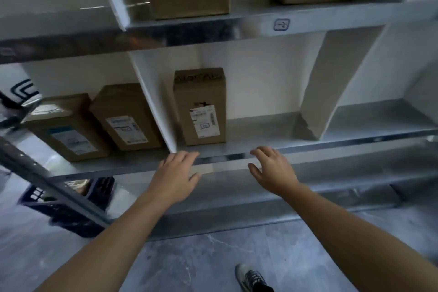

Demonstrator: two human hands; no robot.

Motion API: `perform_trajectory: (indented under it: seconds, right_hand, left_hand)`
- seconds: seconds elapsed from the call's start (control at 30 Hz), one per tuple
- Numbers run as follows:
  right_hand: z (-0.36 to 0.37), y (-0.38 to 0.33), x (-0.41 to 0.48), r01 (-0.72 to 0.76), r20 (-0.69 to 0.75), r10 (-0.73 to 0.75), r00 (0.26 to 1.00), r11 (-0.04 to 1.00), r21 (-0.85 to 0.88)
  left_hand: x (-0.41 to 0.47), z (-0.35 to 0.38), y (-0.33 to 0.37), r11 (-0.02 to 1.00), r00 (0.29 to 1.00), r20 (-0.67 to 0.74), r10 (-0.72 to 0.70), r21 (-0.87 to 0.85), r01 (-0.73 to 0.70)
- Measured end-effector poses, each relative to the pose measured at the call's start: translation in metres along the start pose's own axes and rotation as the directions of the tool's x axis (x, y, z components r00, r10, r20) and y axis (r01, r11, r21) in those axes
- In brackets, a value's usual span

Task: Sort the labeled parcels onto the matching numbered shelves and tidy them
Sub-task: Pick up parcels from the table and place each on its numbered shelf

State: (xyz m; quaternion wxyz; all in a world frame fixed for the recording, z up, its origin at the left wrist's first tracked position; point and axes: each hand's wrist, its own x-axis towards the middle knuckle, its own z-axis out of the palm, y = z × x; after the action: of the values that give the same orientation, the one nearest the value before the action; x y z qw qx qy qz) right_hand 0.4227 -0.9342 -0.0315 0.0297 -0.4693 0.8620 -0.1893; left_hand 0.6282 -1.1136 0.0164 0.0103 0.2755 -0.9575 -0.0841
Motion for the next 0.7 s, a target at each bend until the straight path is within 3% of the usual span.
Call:
perform_trajectory:
  seconds: [0.13, 0.27, 0.43, 0.7]
  right_hand:
    - [-0.021, 0.028, -0.058, -0.095, 0.069, 0.114, 0.991, 0.970, -0.226]
    - [-0.044, 0.059, -0.114, -0.265, 0.037, 0.294, 0.955, 0.903, -0.339]
    - [-0.085, 0.112, -0.182, -0.425, -0.033, 0.451, 0.892, 0.811, -0.403]
    - [-0.168, 0.238, -0.316, -0.666, -0.145, 0.674, 0.724, 0.629, -0.401]
  left_hand:
    - [0.002, 0.013, 0.041, 0.989, 0.989, 0.019, 0.143, 0.025, -0.144]
    - [0.008, 0.026, 0.103, 0.954, 0.956, 0.052, 0.290, 0.068, -0.293]
    - [0.019, 0.040, 0.206, 0.872, 0.881, 0.090, 0.464, 0.128, -0.472]
    - [0.019, 0.067, 0.423, 0.681, 0.711, 0.129, 0.691, 0.212, -0.701]
